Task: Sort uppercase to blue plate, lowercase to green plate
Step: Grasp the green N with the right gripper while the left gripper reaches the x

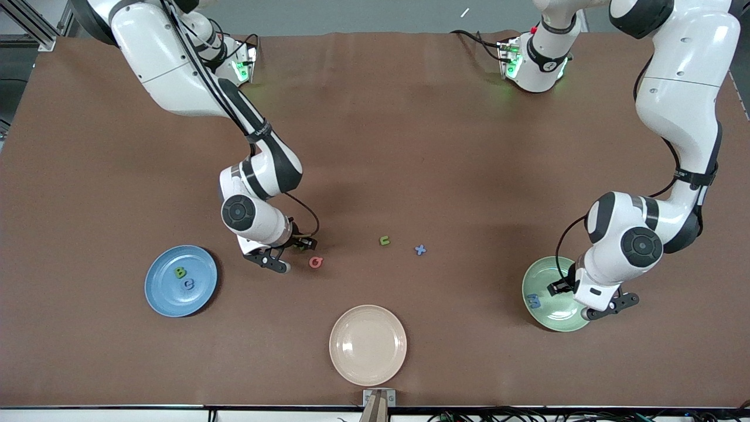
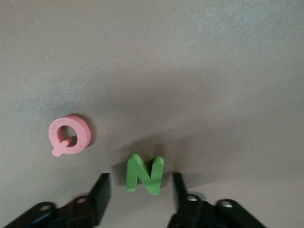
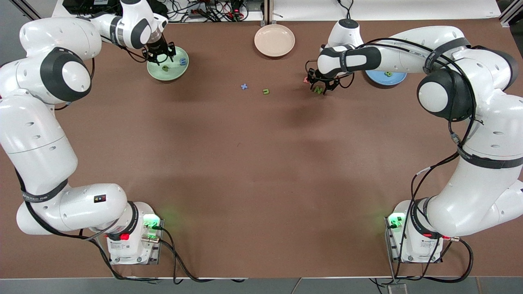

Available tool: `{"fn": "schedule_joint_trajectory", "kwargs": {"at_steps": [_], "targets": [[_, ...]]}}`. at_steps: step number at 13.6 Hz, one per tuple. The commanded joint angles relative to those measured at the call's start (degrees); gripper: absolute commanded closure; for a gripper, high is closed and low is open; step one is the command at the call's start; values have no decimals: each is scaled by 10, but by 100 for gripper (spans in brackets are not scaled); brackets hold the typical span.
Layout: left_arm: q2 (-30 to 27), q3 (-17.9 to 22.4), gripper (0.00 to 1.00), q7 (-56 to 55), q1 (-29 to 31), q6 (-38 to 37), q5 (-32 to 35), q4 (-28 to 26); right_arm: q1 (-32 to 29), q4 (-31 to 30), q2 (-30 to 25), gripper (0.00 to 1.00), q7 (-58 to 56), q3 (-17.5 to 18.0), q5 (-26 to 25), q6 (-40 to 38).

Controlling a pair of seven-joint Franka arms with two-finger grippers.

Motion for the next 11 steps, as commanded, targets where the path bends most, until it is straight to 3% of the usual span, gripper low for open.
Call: {"fn": "schedule_joint_trajectory", "kwargs": {"at_steps": [1, 4, 5, 8, 11], "targets": [[-20, -34, 1, -12, -8, -16, 5, -7, 10, -18, -12, 68, 13, -5, -1, 9], [-19, -68, 1, -72, -27, -24, 3, -6, 9, -18, -13, 92, 12, -6, -2, 7], [-19, -68, 9, -92, -46, -24, 3, -6, 6, -16, -15, 96, 10, -6, -2, 2], [-8, -67, 20, -199, -103, -21, 4, -3, -7, 12, -30, 98, 4, -18, -4, -49], [10, -65, 28, -236, -153, -20, 3, 11, -18, 58, -48, 98, -27, -45, -17, -132]]}}
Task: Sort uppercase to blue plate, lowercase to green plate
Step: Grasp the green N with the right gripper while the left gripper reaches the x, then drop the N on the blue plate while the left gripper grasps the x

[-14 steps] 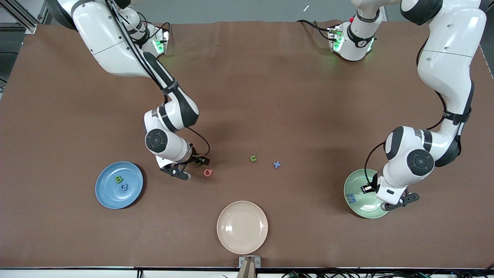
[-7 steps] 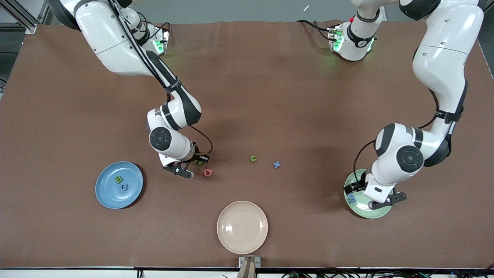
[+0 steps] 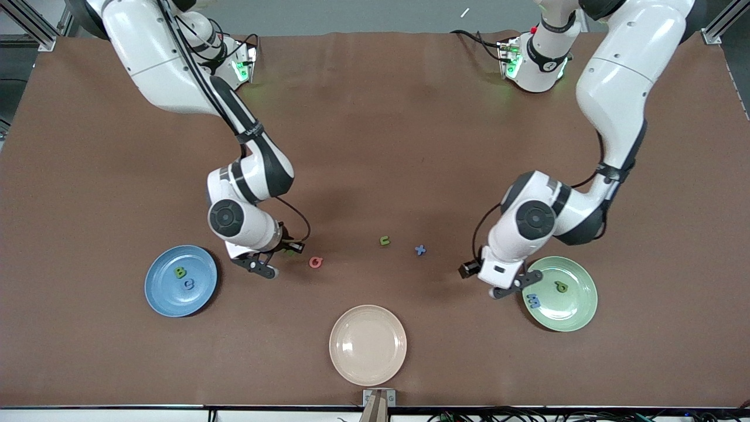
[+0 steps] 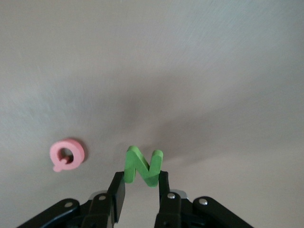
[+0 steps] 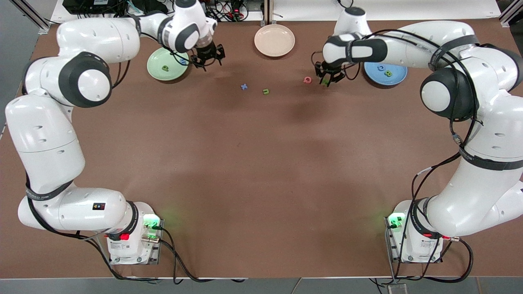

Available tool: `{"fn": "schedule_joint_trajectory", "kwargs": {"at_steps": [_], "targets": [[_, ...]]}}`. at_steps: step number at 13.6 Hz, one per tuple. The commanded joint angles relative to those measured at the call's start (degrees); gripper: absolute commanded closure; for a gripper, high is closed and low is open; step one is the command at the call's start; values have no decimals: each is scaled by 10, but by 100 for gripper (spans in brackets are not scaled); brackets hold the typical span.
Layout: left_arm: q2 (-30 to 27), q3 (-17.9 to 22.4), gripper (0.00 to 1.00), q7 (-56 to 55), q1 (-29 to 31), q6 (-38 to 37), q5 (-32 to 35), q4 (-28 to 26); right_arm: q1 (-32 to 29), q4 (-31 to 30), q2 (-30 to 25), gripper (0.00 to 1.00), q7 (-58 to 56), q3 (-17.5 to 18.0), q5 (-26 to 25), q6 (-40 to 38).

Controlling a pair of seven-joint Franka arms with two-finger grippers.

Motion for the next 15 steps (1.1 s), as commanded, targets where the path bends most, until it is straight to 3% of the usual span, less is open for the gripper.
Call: {"fn": "schedule_joint_trajectory", "kwargs": {"at_steps": [1, 6, 11, 13, 15], "targets": [[23, 5, 30, -28, -40, -4, 4, 31, -18, 15, -29, 98, -42, -21, -26, -53], [73, 11, 33, -73, -100, -4, 5, 89, -109, 15, -24, 98, -184, -34, -77, -49], [89, 76, 39, -124, -175, -4, 3, 103, -158, 13, -7, 95, -264, -34, -82, -10], [89, 77, 40, -126, -175, -6, 2, 103, -157, 13, -1, 85, -261, -34, -78, -1], [89, 77, 40, -137, -177, -7, 0, 103, -156, 13, 3, 58, -258, -34, -75, 2]]}}
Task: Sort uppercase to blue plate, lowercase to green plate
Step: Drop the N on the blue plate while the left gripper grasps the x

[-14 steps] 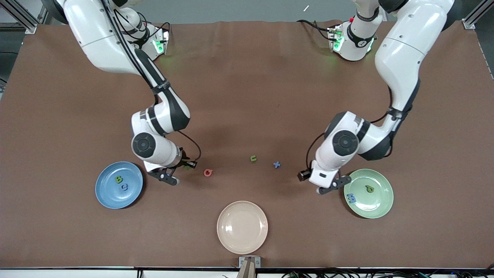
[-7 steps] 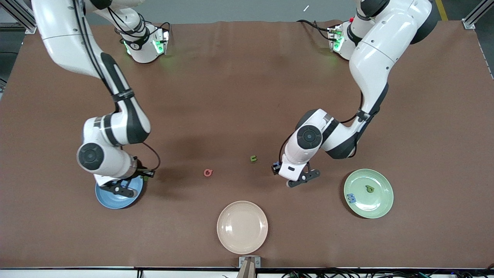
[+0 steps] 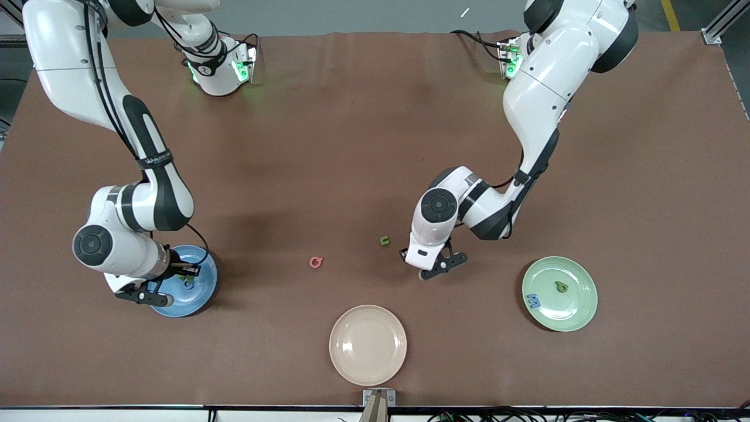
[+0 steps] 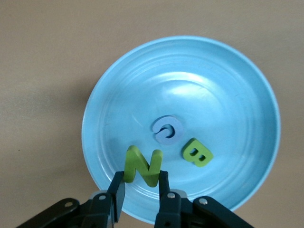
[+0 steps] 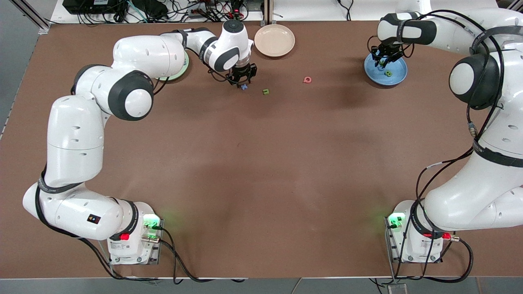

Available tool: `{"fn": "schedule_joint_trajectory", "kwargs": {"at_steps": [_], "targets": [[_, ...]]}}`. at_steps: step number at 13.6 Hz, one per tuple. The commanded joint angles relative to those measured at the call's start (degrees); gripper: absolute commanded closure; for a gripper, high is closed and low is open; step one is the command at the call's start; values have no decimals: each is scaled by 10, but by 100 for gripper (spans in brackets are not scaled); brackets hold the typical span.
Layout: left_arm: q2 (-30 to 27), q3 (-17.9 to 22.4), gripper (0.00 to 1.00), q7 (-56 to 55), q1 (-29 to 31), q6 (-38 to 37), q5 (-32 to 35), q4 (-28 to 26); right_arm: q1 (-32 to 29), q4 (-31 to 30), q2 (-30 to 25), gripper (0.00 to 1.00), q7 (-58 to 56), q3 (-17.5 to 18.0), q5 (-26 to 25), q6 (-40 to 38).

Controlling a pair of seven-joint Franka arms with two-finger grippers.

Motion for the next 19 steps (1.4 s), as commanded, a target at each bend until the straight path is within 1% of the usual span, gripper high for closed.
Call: {"fn": "schedule_joint_trajectory", "kwargs": {"at_steps": [1, 4, 7, 8, 10, 12, 14, 15, 17, 18, 19], "targets": [[2, 4, 40, -16, -9, -9, 1, 14, -3, -6, 0, 51, 2, 6, -4, 13], [0, 5, 42, -30, -11, -28, 1, 12, 2, -4, -1, 40, 5, 6, -6, 12], [0, 5, 44, -45, -15, -31, 1, 11, 19, 8, -3, 37, 32, 11, 0, 4], [1, 4, 45, -51, -15, -31, 0, 11, 39, 14, -3, 36, 77, 11, 0, 4], [2, 4, 51, -59, -14, -31, 0, 11, 88, 35, -2, 35, 135, 11, 0, -6], [3, 5, 62, -63, -14, -31, 0, 10, 126, 48, -1, 34, 190, 11, 1, -6], [1, 5, 78, -64, -12, -35, 0, 3, 158, 52, 5, 34, 246, 11, 18, 0], [-2, 4, 84, -64, -11, -42, 0, 4, 175, 66, 13, 34, 273, 11, 28, 1], [-7, 4, 94, -62, -4, -51, 1, 5, 201, 84, 35, 34, 332, 10, 31, 11], [-10, 4, 97, -62, 0, -51, 1, 6, 207, 84, 42, 34, 349, 10, 32, 28], [-17, 4, 98, -64, 5, -51, 0, 7, 212, 84, 52, 33, 362, 10, 33, 46]]}}
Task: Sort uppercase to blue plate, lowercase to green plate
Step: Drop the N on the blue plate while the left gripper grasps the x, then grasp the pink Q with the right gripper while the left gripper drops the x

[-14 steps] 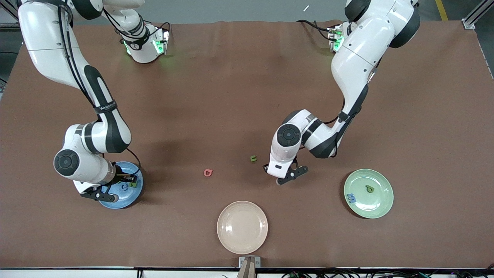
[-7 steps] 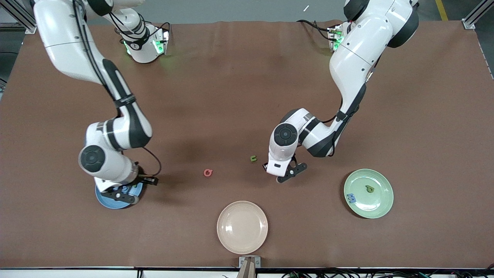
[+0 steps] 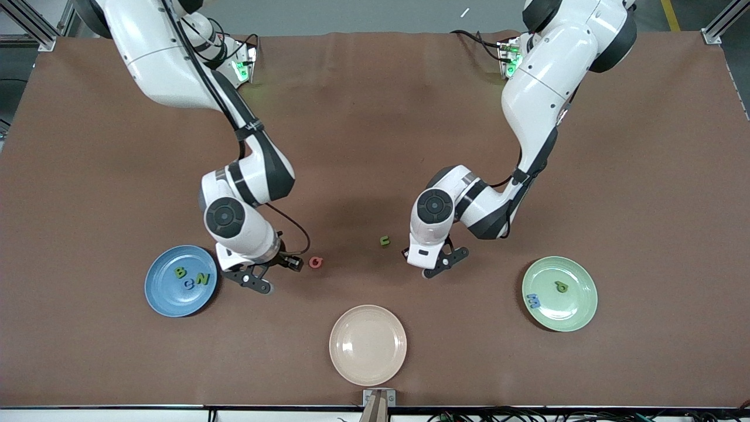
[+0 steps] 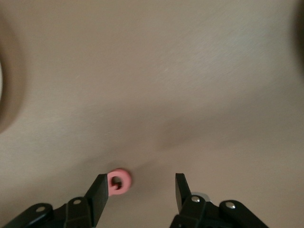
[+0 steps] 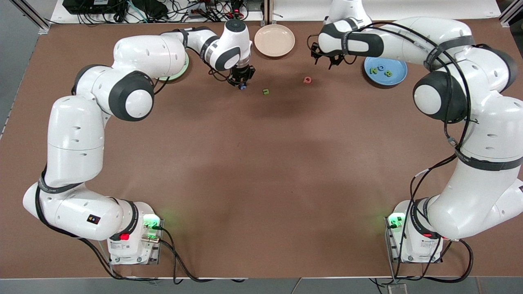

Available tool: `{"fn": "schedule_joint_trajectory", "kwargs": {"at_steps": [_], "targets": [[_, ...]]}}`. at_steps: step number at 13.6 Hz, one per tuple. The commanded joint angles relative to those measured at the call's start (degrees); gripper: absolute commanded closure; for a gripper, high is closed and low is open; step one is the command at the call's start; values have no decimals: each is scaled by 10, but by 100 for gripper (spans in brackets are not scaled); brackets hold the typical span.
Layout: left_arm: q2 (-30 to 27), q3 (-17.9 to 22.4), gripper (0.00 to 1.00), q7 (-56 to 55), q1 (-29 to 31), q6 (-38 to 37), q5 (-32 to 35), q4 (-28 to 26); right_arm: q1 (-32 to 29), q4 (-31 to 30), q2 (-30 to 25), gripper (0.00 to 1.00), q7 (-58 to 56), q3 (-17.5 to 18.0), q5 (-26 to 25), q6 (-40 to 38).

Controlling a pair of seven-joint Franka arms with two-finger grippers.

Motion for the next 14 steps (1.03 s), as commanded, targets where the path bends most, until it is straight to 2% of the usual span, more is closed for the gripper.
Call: {"fn": "schedule_joint_trajectory", "kwargs": {"at_steps": [1, 5, 10, 12, 14], "targets": [[-24, 2, 98, -10, 16, -14, 0, 1, 20, 18, 38, 32, 49, -5, 8, 42], [-49, 2, 99, 17, 73, -14, 9, 2, 36, 14, 65, 32, 59, -5, 5, 87], [-58, 2, 99, 125, 153, -36, 10, 3, 50, 8, 74, 34, 68, -6, 6, 93], [-61, 2, 99, 193, 195, -40, 10, 2, 51, 0, 74, 44, 68, -6, 5, 95], [-61, 2, 99, 246, 225, -40, 10, 1, 51, -1, 74, 65, 65, -7, 2, 94]]}}
